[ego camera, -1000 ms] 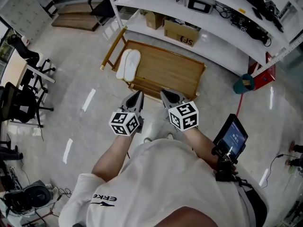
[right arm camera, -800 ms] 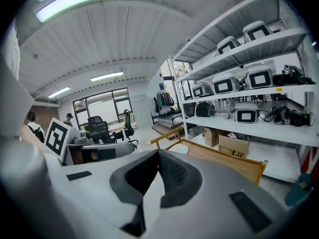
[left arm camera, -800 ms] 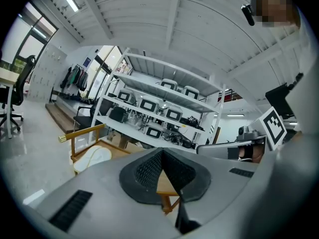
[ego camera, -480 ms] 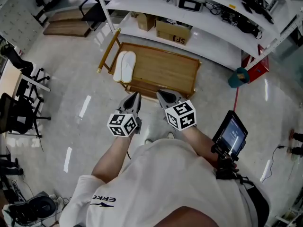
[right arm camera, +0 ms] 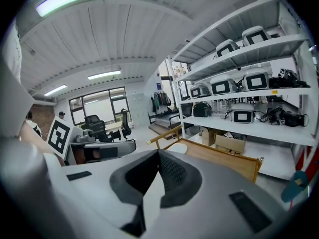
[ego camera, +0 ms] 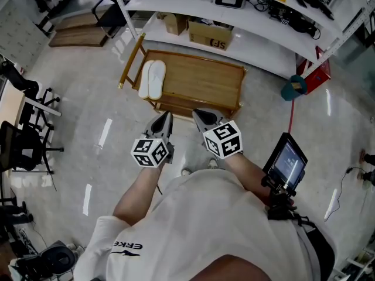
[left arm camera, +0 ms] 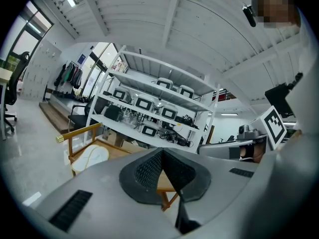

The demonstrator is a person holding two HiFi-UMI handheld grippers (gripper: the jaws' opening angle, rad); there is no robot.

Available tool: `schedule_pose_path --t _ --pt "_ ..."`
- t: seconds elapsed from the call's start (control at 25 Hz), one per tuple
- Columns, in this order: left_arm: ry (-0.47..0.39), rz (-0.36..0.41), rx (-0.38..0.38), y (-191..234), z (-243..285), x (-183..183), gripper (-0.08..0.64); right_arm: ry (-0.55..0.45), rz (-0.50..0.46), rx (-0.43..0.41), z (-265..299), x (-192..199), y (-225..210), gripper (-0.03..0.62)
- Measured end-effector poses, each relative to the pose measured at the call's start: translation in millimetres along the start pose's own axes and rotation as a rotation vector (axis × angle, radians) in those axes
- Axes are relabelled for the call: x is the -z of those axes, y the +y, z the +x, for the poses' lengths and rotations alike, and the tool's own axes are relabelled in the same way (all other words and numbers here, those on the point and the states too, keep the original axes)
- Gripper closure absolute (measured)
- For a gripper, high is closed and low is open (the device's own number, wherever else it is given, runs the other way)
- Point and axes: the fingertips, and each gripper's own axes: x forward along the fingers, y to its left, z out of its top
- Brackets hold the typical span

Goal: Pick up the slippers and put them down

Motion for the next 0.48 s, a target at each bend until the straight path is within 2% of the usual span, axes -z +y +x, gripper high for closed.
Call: schedule_pose_path --t 0.48 --pt "-0.010 -0.003 -0.001 -5.3 0.2 2.6 0.557 0.000 0.007 -0.001 -3.5 6.2 -1.0 0.586"
